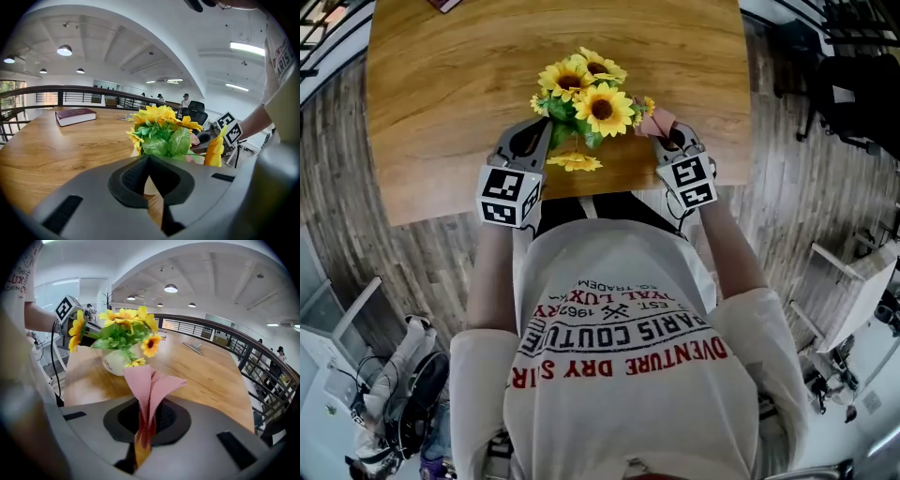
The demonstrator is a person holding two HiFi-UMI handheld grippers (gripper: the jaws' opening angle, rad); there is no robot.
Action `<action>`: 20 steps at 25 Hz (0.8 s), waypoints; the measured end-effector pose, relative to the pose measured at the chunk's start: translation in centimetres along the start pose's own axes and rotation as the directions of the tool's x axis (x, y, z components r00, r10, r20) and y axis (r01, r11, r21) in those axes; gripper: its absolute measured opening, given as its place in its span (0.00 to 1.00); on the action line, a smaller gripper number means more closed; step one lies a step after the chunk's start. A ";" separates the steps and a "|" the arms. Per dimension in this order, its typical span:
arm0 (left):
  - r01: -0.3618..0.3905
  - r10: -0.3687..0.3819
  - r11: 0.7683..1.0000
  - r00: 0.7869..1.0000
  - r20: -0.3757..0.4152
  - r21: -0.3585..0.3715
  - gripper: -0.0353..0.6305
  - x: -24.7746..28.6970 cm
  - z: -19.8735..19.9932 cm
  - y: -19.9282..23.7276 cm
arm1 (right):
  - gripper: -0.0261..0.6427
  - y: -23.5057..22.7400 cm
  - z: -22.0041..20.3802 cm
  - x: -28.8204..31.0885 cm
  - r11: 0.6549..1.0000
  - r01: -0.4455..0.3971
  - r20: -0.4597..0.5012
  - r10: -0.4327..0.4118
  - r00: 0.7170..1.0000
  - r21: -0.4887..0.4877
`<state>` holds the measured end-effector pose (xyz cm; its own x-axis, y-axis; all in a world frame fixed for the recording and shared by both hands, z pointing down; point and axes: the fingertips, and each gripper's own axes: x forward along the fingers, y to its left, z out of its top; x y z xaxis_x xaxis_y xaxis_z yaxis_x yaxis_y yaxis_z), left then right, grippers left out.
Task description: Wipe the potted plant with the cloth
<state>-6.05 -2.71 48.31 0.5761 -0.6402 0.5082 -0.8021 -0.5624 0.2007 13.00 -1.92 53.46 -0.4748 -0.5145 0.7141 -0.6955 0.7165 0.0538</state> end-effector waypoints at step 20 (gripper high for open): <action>-0.057 0.058 0.994 0.998 0.007 -0.091 0.08 0.8 1.1 1.8 | 0.09 -4.3 10.1 9.1 0.815 -0.354 -0.039 0.379 0.924 -0.458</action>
<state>-6.82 -4.78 48.20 0.5297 -0.6757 0.5127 -0.8447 -0.4750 0.2468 6.21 -14.39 52.67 -0.6816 -0.1851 0.7079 -0.1516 0.9822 0.1109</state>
